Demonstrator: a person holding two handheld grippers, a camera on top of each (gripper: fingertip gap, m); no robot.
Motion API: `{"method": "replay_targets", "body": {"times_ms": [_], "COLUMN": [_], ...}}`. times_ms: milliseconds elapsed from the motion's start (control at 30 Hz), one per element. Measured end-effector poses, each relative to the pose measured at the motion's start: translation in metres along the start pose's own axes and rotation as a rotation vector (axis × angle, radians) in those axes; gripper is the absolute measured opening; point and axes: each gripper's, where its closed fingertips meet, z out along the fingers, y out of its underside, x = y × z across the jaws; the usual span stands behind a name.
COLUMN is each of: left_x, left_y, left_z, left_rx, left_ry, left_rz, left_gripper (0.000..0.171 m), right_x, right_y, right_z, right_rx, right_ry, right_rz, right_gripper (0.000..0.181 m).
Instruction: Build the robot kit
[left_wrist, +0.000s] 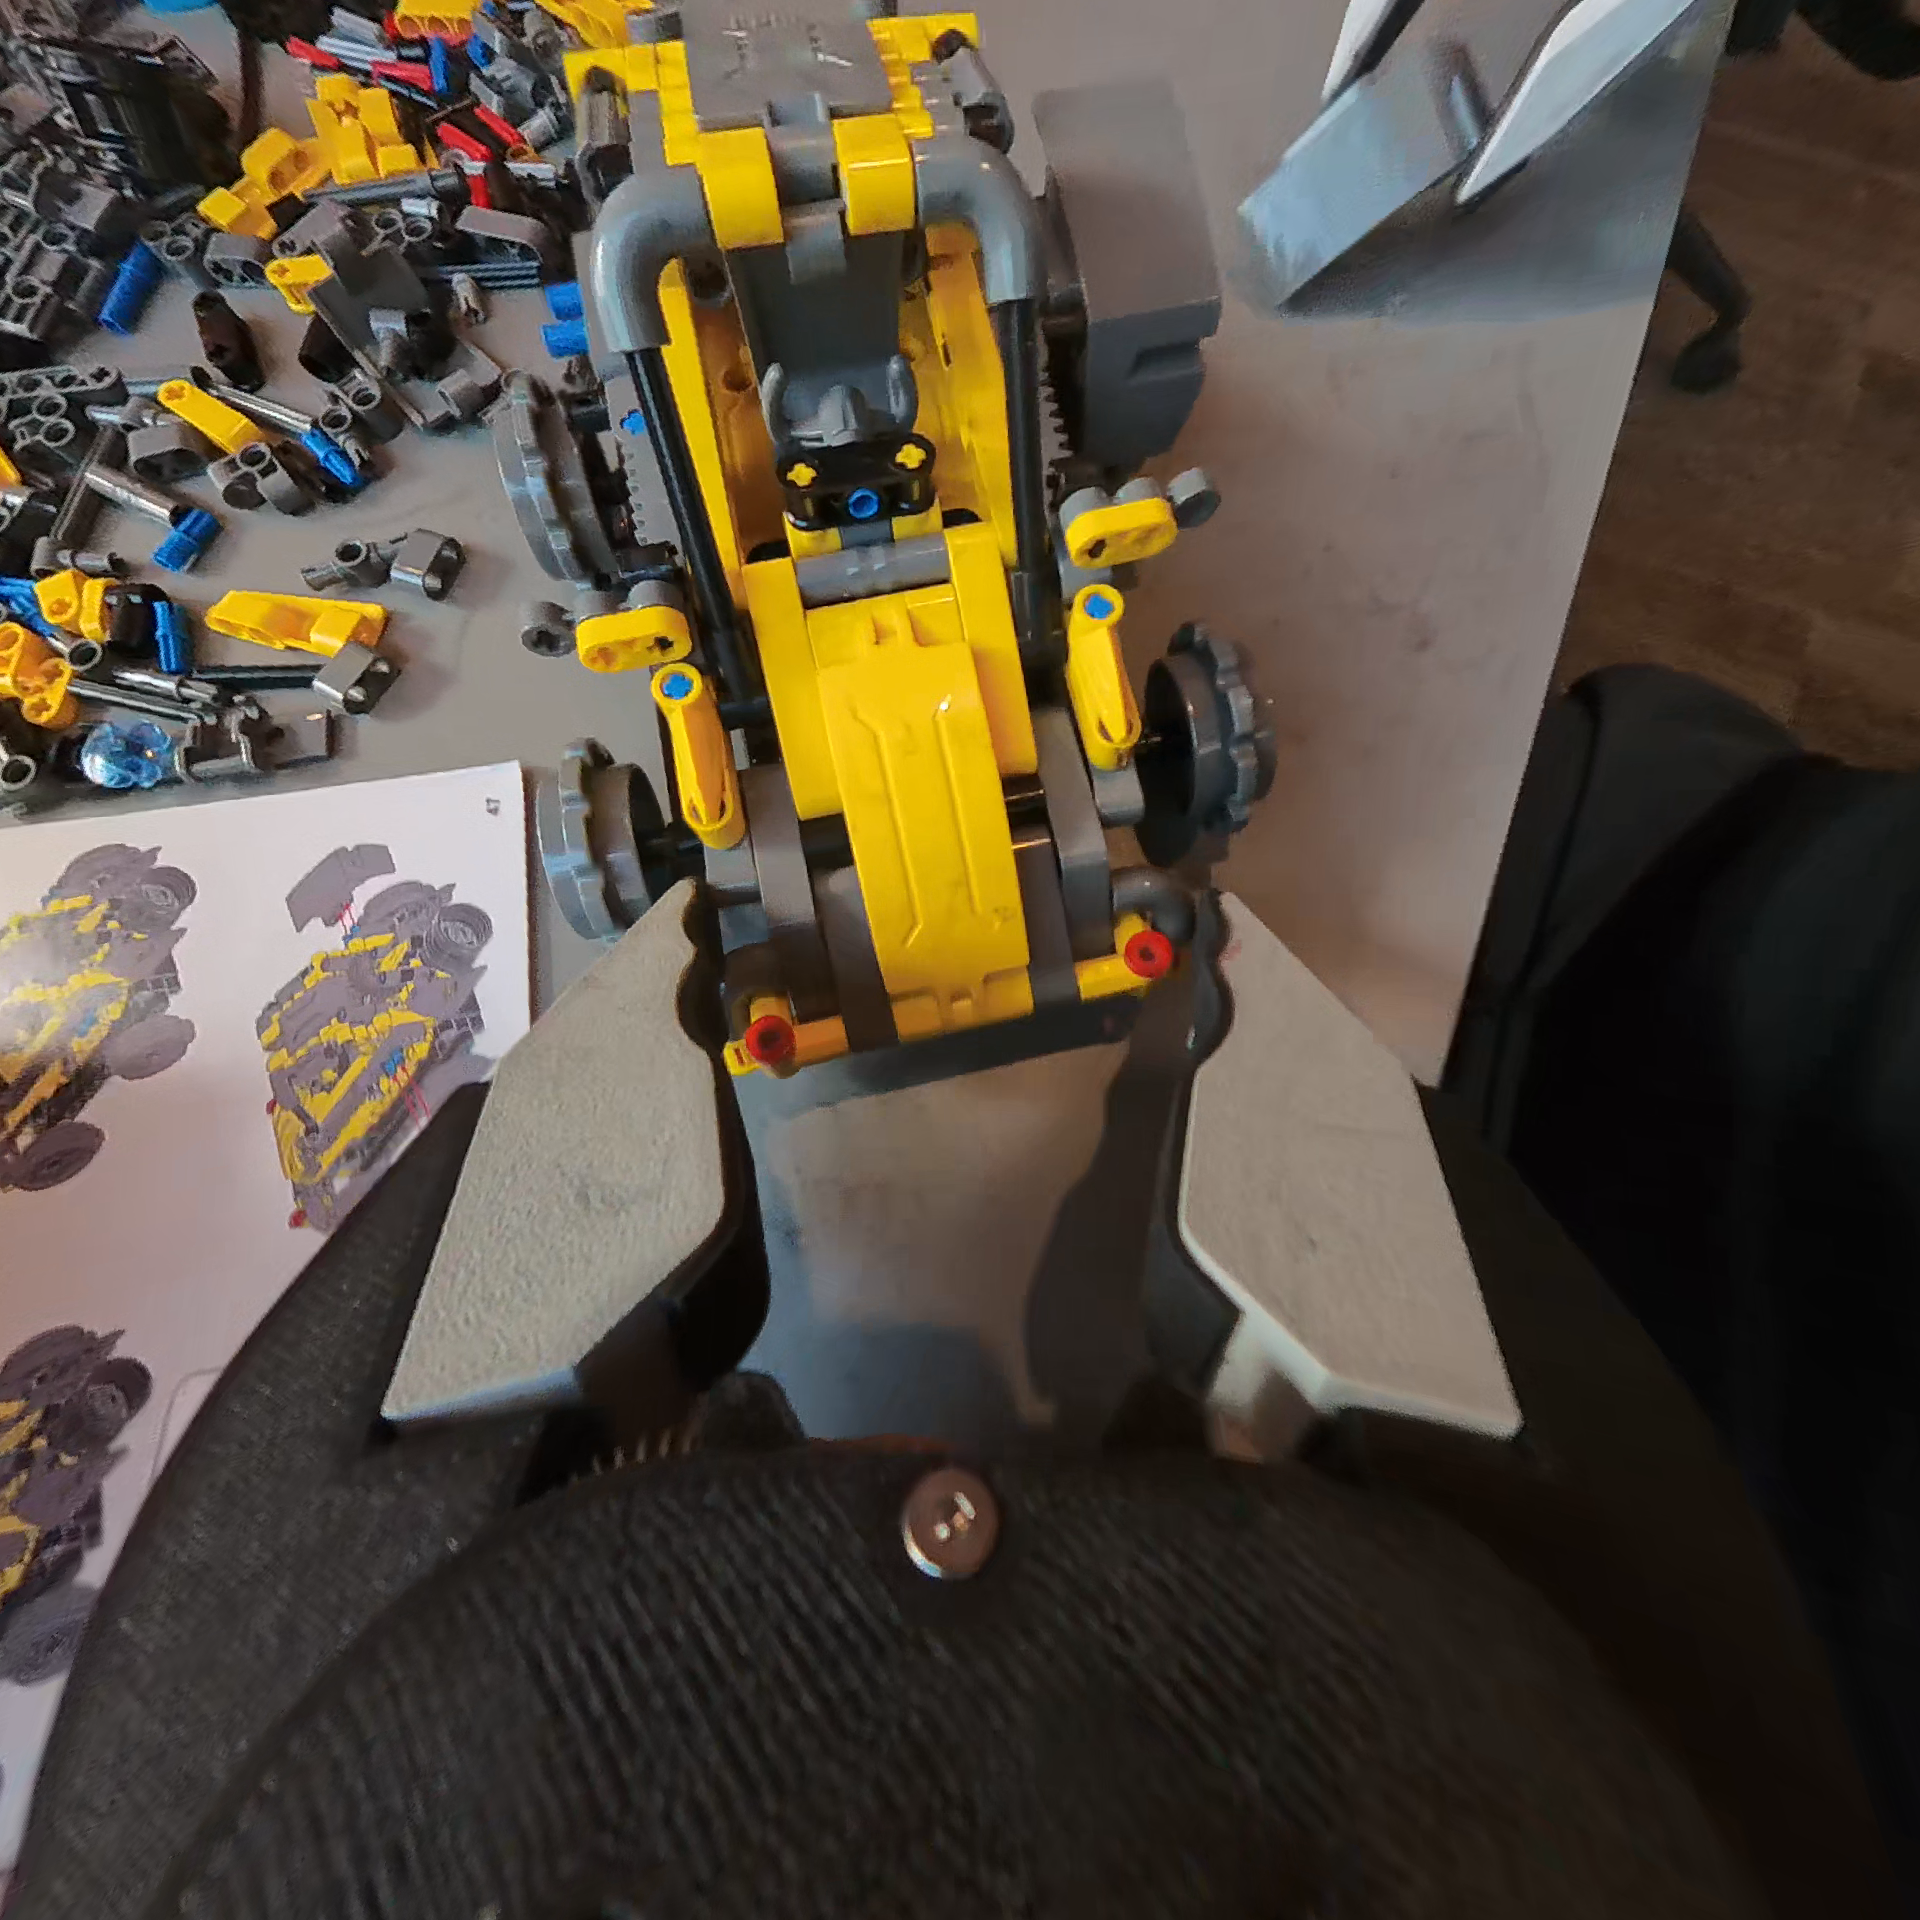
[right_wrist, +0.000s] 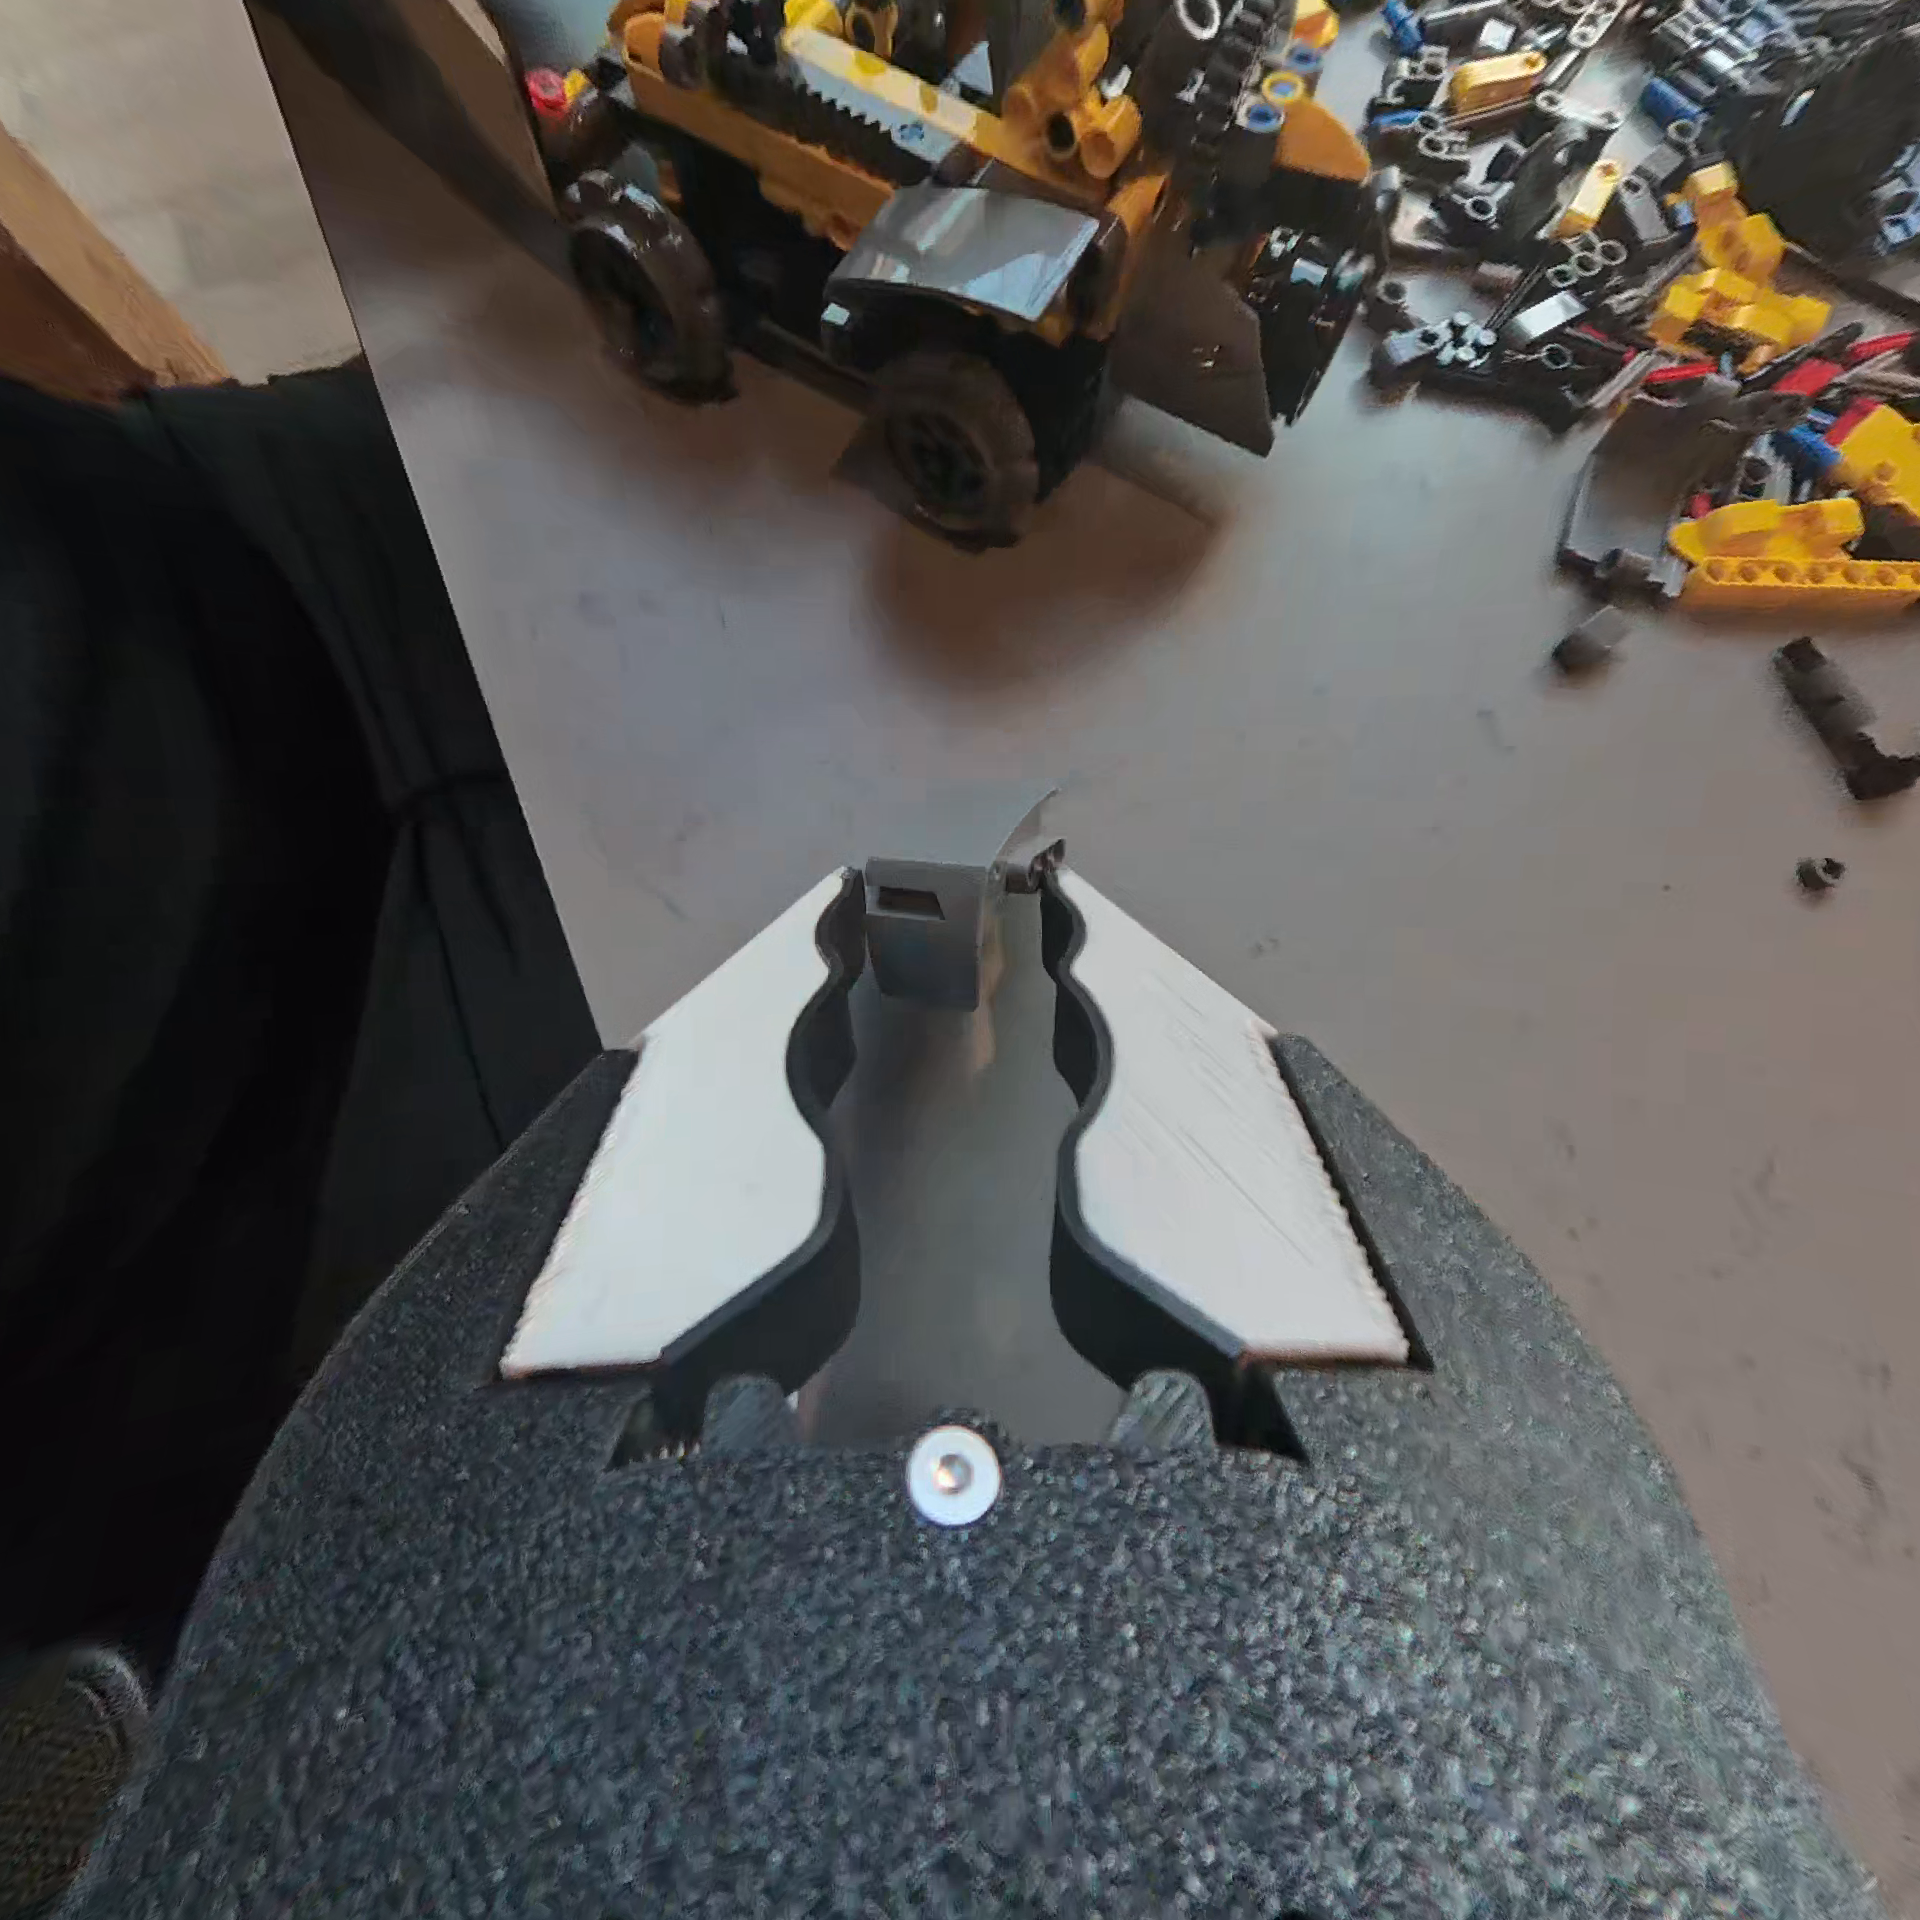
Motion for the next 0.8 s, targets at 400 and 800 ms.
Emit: {"method": "replay_targets", "body": {"times_ms": [400, 800], "left_x": [0.025, 0.021], "left_y": [0.033, 0.035], "left_z": [-0.024, -0.042], "left_rx": [0.040, 0.161], "left_ry": [0.009, 0.003], "left_rz": [-0.122, -0.177], "left_gripper": [0.089, 0.072], "right_x": [0.024, 0.024], "right_y": [-0.006, -0.063], "right_z": [0.007, 0.018], "right_rx": [0.065, 0.325], "right_ry": [0.071, 0.133], "right_rz": [0.073, 0.122], "right_gripper": [0.033, 0.040]}}
